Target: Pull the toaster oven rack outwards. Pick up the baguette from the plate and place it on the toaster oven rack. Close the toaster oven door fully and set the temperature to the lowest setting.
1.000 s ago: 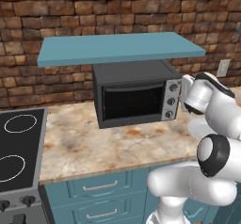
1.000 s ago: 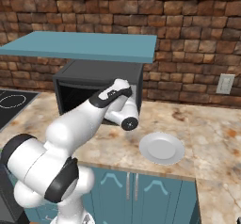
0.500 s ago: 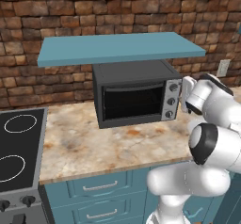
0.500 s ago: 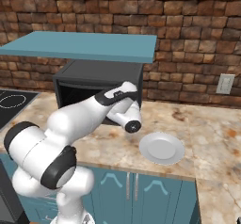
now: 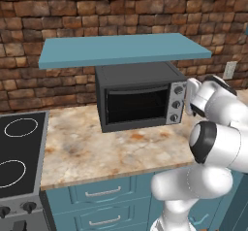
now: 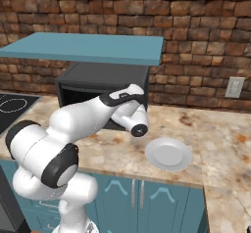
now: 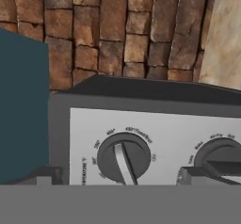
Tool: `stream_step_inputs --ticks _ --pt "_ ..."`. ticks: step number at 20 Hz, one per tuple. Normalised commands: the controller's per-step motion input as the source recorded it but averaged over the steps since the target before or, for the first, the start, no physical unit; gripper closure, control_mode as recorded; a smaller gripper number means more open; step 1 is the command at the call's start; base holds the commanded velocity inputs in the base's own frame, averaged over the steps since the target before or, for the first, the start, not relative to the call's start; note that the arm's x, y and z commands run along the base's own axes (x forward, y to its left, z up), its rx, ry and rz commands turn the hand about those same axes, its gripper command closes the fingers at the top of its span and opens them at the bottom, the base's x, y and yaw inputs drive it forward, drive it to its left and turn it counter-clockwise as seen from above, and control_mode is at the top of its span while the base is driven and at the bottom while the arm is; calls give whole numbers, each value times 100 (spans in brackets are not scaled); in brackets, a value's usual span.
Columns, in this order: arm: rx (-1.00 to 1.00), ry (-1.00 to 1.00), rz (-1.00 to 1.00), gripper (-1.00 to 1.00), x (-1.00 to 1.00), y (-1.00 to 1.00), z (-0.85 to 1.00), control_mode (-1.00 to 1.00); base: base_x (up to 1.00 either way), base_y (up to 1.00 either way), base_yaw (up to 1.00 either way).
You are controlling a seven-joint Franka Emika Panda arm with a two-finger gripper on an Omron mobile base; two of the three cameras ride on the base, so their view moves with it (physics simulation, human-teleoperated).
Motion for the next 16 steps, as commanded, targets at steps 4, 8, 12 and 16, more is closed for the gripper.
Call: stream_step_inputs --ticks 4,8,12,16 --pt "0 0 0 -100 32 0 -1 -100 0 0 0" --pt "0 0 0 -100 24 0 -6 -100 0 0 0" --pt "2 -2 0 -100 5 0 -19 -100 0 0 0" --pt "3 -1 0 -100 2 0 -21 -100 0 0 0"
